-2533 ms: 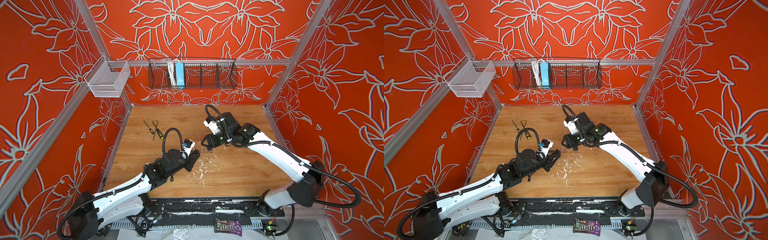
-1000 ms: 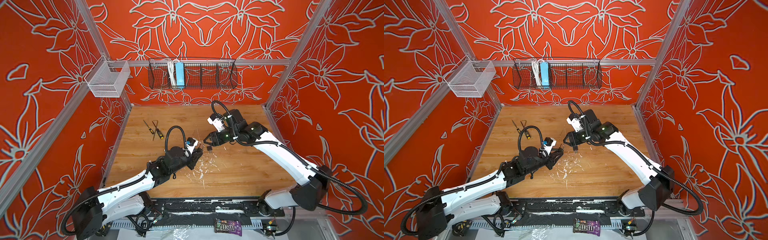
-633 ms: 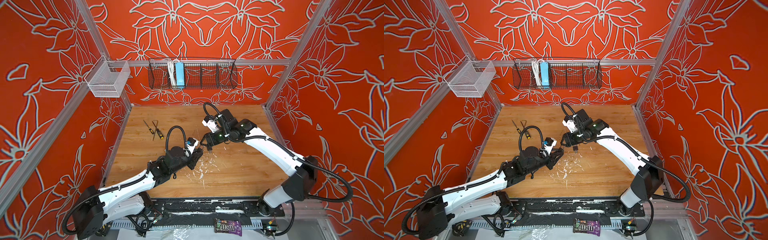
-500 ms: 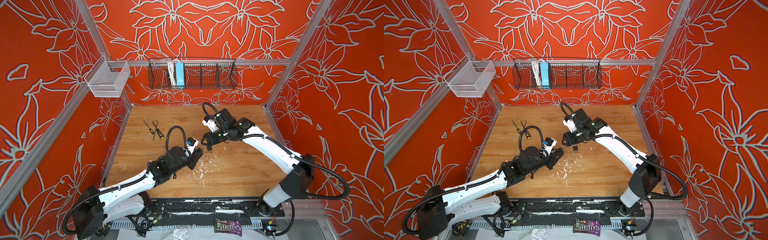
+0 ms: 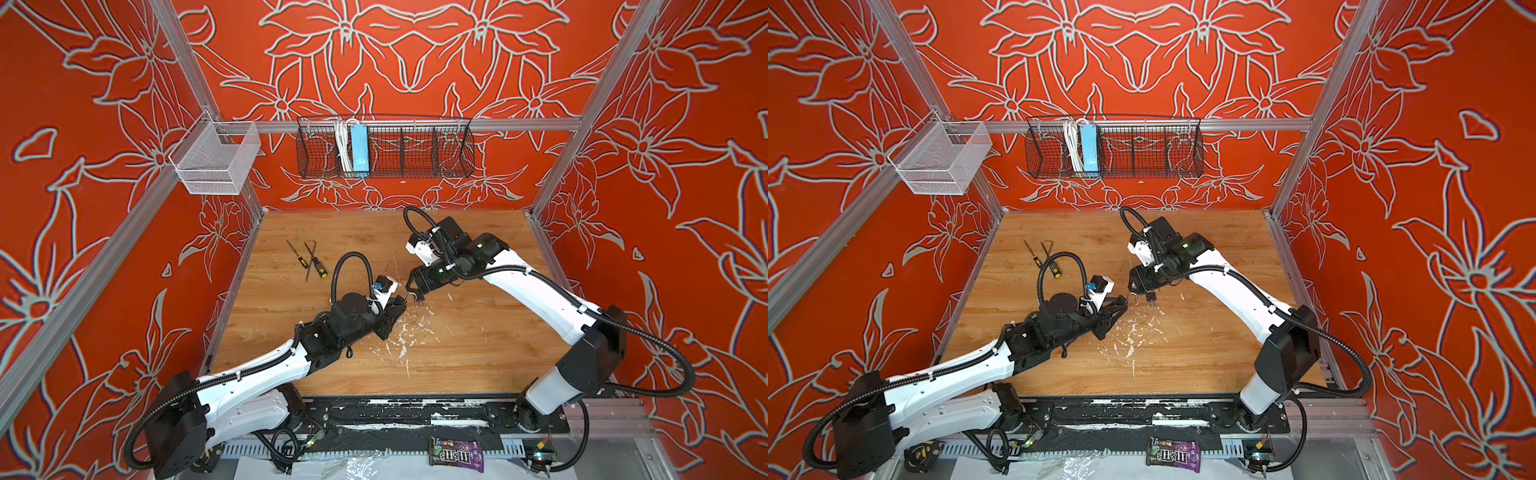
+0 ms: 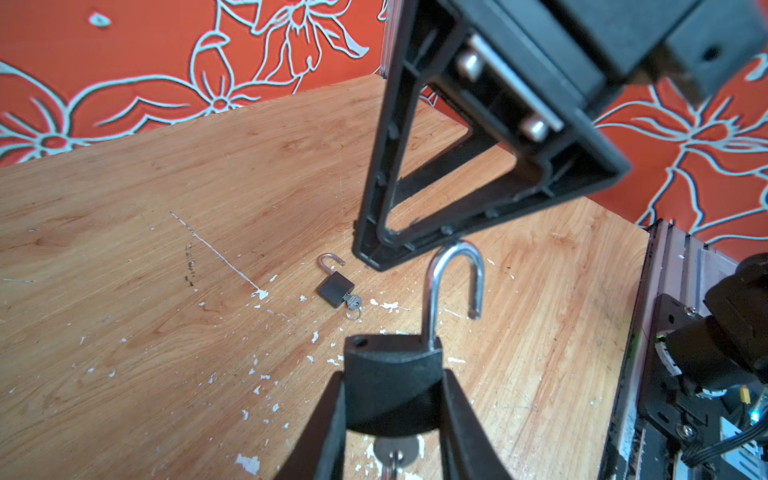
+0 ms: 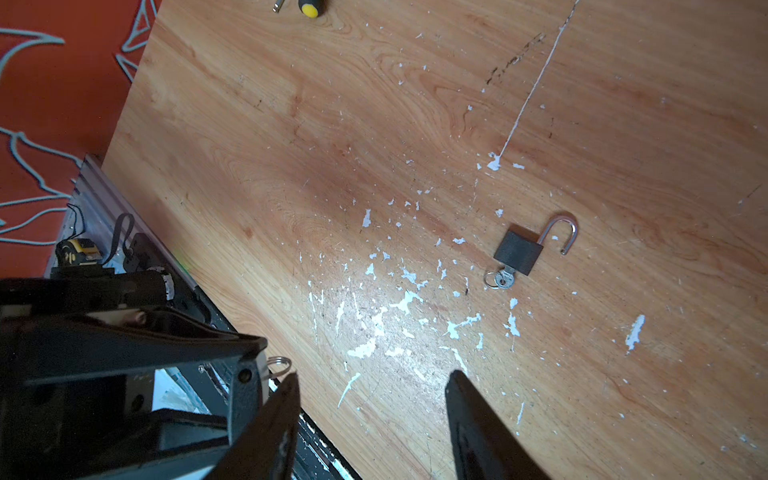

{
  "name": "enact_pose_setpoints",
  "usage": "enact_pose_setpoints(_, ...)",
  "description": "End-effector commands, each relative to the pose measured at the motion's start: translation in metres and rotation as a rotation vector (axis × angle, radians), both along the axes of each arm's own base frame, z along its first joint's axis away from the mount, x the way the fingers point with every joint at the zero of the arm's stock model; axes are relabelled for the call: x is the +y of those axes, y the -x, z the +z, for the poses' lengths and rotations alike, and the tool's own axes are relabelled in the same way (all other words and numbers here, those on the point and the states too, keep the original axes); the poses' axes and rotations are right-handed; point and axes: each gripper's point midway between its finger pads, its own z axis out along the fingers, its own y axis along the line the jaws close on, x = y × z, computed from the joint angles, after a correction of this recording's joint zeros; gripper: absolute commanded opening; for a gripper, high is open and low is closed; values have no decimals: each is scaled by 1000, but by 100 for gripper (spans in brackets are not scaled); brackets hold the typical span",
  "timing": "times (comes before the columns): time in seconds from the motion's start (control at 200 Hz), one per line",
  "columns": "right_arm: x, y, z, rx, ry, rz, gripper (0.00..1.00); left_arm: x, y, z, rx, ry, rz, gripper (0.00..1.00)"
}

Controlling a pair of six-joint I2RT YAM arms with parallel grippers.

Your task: Unlock with the key

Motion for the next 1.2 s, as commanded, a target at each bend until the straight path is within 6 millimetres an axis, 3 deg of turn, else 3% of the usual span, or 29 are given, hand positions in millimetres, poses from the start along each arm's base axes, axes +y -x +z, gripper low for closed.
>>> enact_pose_setpoints(0.0,-9,13,1,7,17,33,58,-3,-6,25,-65,52,7,0)
enact_pose_setpoints(0.115,-15,13,4,-10,20,12,58,-4,-8,24,-35,68,28,0)
enact_pose_setpoints(0.275,-53,-3,-4,-59,110,-155,58,-4,-16,5,154,75,161,0)
enact_pose_setpoints(0.475,-106,-24,-19,-125,120,-396,62,-20,-8,-38,485,31,412,0)
enact_pose_setpoints(0.731,-166,-35,-42,-134,84,-617,64,-44,11,-113,851,-62,680,0)
enact_pose_setpoints(0.866,-179,-34,-53,-119,50,-660,64,-61,12,-142,935,-131,713,0)
enact_pose_setpoints(0.956,-182,-33,-59,-117,39,-667,64,-75,9,-152,957,-139,692,0)
enact_pose_setpoints(1.031,-184,-31,-63,-106,38,-672,65,-74,9,-157,964,-149,722,0)
enact_pose_setpoints(1.101,-185,-31,-66,-98,37,-671,64,-69,8,-164,973,-153,754,12)
enact_pose_setpoints(1.196,-187,-32,-71,-94,31,-676,64,-71,10,-178,1025,-136,757,17)
